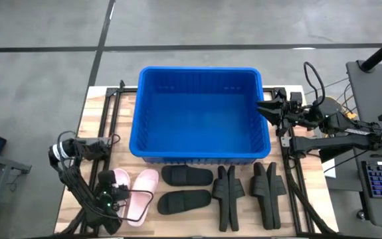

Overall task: Pick and place slides into bin
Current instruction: Put the left pink slipper into the blue bin

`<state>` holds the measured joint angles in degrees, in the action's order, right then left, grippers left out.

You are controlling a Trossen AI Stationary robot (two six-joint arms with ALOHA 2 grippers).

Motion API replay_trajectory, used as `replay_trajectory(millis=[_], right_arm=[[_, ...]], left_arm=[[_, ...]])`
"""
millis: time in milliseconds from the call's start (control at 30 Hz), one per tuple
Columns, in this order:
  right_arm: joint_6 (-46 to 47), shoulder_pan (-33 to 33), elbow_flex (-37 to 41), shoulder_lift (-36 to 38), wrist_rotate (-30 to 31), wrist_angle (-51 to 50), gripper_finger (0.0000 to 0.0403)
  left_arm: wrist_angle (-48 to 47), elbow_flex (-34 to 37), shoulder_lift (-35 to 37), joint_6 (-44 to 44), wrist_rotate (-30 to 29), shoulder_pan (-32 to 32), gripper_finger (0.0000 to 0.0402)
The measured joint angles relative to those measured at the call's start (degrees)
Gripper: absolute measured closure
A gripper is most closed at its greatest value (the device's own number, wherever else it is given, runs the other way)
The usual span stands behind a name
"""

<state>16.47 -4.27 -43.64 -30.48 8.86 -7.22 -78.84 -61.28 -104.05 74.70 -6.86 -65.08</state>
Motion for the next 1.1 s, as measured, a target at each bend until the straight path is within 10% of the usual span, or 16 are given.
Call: replay_trajectory(millis=[233,533,733,867,1100], right_arm=[[1.29,0.00,0.00,0.00,0.00,0.04,0.0273],[3.25,0.02,0.00,0.00,0.02,0.04,0.0280],[3.62,0.01,0.00,0.00,0.18,0.11,0.0278],[3.87,0.01,0.00,0.00,0.18,0.11,0.0282],[6.47,0.00,0.00,0.00,0.15,0.11,0.0278]], left_arm=[[1.50,0.58,5.21,0.74,5.86,0.09,0.0383],[5.27,-3.96,25.92,2.67,6.89,2.16,0.0399],[23.29,-7.60,42.13,-3.34,-13.75,7.29,0.0401],[33.55,-8.69,47.63,-22.30,-33.27,13.19,0.0401],[39.31,-12.88,44.77,-57.97,-39.04,33.54,0.0401]])
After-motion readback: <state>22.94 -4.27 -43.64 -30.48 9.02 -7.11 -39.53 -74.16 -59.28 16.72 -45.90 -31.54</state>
